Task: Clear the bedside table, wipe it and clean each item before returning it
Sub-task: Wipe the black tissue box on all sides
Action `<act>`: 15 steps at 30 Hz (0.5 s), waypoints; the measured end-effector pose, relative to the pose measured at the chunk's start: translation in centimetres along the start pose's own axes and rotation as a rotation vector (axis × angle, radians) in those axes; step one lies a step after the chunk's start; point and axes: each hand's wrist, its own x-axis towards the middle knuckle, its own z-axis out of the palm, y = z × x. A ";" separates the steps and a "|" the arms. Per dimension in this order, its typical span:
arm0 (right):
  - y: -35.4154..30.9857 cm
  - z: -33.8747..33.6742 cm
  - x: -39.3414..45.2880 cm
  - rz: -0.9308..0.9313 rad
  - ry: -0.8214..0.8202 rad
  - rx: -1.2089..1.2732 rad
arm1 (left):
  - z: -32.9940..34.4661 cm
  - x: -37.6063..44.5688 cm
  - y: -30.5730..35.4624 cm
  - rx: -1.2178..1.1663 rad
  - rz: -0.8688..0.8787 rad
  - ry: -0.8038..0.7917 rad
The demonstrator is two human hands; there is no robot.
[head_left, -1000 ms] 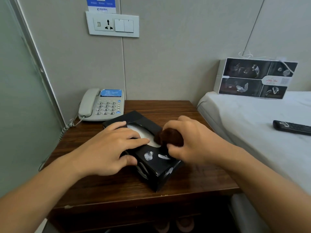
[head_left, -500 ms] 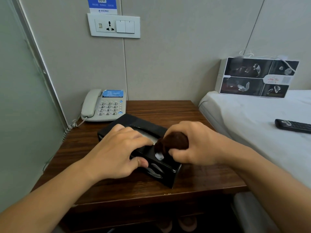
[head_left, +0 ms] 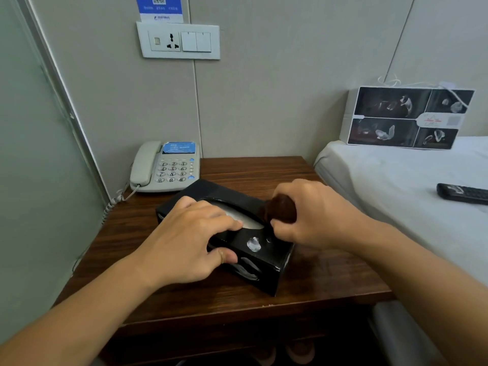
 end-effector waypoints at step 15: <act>0.5 -0.2 0.8 0.012 -0.080 0.121 | 1.0 1.3 1.8 0.006 -0.118 0.069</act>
